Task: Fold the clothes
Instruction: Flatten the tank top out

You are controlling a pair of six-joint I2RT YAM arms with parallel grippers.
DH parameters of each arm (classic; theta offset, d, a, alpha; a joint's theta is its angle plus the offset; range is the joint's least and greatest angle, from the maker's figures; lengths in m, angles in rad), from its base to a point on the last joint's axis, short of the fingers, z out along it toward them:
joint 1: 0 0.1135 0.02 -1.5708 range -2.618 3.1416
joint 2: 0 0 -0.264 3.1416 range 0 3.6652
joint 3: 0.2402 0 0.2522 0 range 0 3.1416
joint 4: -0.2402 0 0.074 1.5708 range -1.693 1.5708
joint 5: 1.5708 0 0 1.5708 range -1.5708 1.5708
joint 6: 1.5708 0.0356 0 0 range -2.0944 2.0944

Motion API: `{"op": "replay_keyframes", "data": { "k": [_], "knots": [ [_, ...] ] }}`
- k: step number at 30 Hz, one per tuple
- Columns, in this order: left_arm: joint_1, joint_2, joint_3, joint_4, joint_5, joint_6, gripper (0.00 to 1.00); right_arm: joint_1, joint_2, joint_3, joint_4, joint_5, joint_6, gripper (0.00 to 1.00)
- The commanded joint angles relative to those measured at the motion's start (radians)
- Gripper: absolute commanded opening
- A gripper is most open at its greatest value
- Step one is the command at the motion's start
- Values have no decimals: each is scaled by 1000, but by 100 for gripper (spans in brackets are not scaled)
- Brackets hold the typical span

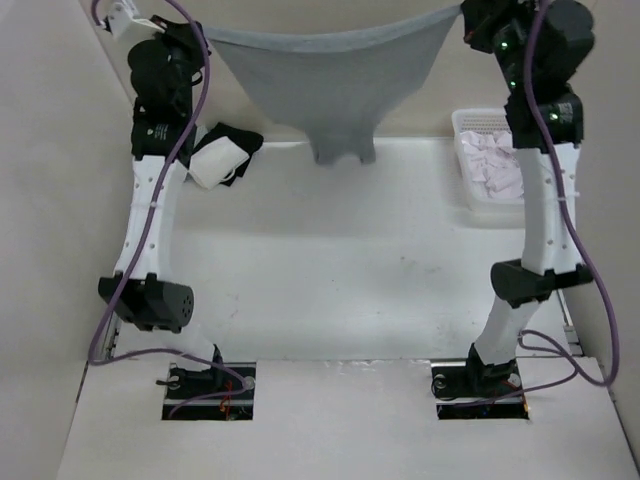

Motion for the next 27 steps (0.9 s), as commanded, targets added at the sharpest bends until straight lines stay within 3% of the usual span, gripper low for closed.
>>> {"op": "replay_keyframes", "data": {
  "k": [1,6,12,15,21,27],
  "knots": [
    [5,-138,-44,94,3,13,1,2,-131,-87,69,-22,4,0],
    [4,-296,-395,176,-9,-2,1,20,-416,-624,213,3,-12,0],
    [-44,-656,-1028,262,-88,-86,2,167,-907,-1427,403,115,30,0],
    [-50,-869,-1291,202,-92,-118,2,262,-1122,-1718,406,158,77,0],
    [-38,-1327,-1517,-240,-89,-146,2,473,-1477,-2110,189,218,330,0],
    [-128,-1510,-1606,-519,-47,-276,2,658,-1564,-2215,26,227,521,0]
  ]
}}
